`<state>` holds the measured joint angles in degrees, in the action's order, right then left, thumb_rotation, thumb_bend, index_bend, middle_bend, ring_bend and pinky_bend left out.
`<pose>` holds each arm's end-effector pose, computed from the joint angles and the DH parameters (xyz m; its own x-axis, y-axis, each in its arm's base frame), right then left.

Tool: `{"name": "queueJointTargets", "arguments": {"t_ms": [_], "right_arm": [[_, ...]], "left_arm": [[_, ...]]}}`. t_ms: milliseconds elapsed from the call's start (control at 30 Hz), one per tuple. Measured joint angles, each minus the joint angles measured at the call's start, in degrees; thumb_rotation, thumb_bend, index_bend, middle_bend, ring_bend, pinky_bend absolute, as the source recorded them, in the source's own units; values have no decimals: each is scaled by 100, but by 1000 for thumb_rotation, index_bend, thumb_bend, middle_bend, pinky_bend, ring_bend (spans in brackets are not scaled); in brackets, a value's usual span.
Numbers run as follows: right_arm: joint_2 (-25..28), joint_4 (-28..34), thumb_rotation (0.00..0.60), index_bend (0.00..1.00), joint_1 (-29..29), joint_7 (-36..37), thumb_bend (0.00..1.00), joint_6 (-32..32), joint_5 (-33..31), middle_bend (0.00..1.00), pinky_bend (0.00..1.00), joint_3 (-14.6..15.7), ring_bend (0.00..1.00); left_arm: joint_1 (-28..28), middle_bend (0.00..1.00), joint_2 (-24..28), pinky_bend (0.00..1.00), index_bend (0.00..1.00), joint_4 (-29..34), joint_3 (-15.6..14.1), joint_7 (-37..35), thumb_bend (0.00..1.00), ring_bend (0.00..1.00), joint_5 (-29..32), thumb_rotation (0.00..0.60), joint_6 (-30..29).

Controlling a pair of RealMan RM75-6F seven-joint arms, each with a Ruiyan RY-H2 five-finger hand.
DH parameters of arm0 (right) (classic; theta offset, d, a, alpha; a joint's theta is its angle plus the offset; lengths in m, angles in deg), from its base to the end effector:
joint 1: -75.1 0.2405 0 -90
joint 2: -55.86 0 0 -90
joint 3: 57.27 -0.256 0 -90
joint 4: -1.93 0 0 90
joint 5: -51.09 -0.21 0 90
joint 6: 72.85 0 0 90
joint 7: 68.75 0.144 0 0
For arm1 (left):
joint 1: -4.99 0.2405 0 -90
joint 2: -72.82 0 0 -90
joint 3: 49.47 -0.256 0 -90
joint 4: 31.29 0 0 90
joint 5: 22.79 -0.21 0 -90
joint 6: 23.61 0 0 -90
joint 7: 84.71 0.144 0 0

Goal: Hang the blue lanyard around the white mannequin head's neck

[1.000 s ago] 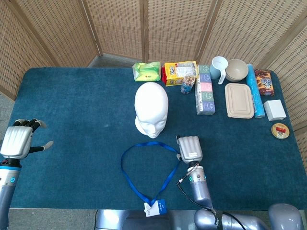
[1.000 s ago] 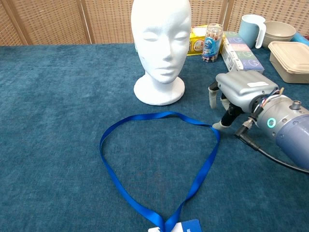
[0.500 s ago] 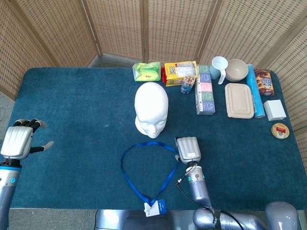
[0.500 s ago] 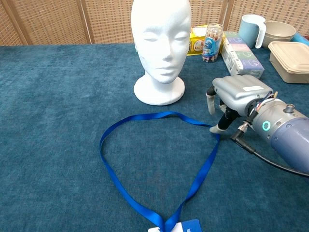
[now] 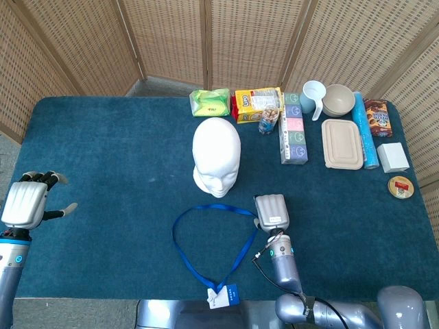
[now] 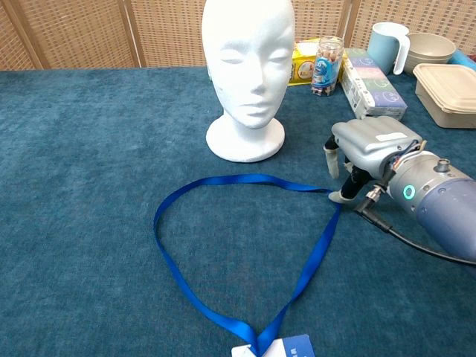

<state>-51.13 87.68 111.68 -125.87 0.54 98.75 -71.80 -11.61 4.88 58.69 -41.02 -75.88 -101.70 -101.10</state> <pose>-0.1375 -0.3011 -0.0679 0.5964 -0.2274 0.7698 -0.8008 -0.1037 0.5898 -0.2809 0.2631 0.1445 0.4808 -0.0440 0.8757 0.8725 -0.0746 -0.4828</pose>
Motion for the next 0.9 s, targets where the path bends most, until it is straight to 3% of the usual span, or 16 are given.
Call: {"name": "queueJointTargets", "arguments": {"t_ms": [900], "right_arm": [[-18,-179,545,536,205,-178,355,-16,-287,911,1000,102,1000]], "left_arm": [[-23,421,-63,298,416,-118,-62,-117,117,422,-21,487,11]]}}
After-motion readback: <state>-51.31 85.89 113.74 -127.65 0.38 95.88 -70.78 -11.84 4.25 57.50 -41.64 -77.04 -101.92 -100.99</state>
